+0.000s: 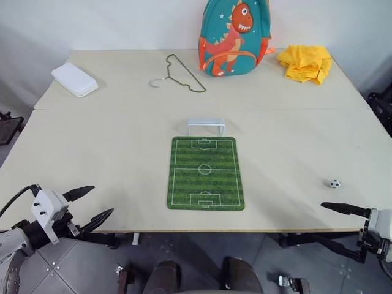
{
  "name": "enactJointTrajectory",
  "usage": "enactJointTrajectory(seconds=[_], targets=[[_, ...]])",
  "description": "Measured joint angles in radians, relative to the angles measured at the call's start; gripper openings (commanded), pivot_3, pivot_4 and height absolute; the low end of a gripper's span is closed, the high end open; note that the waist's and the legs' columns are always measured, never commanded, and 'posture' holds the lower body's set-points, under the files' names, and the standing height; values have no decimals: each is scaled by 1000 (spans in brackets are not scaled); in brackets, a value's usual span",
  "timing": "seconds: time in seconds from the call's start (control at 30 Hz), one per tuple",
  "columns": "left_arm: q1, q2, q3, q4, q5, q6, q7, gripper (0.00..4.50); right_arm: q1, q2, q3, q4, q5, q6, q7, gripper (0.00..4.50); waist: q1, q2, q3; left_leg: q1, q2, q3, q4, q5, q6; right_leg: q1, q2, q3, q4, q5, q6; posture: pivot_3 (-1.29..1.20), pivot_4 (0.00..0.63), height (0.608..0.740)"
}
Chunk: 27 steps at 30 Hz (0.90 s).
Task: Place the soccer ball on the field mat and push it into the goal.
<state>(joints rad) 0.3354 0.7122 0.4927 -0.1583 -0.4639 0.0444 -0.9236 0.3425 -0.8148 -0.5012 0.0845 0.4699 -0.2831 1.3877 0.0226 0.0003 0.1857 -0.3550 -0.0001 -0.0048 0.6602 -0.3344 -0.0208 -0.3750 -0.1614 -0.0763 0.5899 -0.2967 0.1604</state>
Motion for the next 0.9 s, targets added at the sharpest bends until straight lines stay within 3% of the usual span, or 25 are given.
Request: enactJointTrajectory(seconds=[0.23, 0.43, 0.6, 0.8, 0.9], targets=[[-22, 0, -8, -37, -71, 57, -45, 4500, 27, 1, -9, -15, 4, 11, -27, 4485, 2, 0, 0, 0, 0, 0, 2, -1, 0, 0, 0, 0, 1, 0, 0, 0, 150, 740], [-152, 6, -96, -115, -198, 187, -105, 4500, 85, 6, -175, -31, 42, 92, -155, 4485, 3, 0, 0, -1, 0, 1, 4, -2, 1, 1, 0, 0, 1, 0, 0, 0, 150, 740], [-297, 4, -197, -146, -211, 223, -127, 4500, 112, 14, -280, 53, 56, 181, -257, 4485, 1, 1, 0, 0, 0, 1, 4, -2, 1, 1, 0, 1, 1, 1, 0, 0, 150, 740], [-353, -6, -251, -146, -211, 235, -152, 4500, 41, 13, -278, 102, 58, 226, -289, 4485, -24, 2, 0, 2, 1, 5, 3, -2, 1, 0, 0, 1, 1, 1, 0, 0, 150, 740], [-373, -5, -261, -146, -219, 251, -162, 4500, -63, -2, -201, 102, 55, 287, -305, 4485, -28, 2, 0, 2, 2, 7, 4, -2, 1, 0, 0, 2, 1, 1, 0, 0, 150, 740]])
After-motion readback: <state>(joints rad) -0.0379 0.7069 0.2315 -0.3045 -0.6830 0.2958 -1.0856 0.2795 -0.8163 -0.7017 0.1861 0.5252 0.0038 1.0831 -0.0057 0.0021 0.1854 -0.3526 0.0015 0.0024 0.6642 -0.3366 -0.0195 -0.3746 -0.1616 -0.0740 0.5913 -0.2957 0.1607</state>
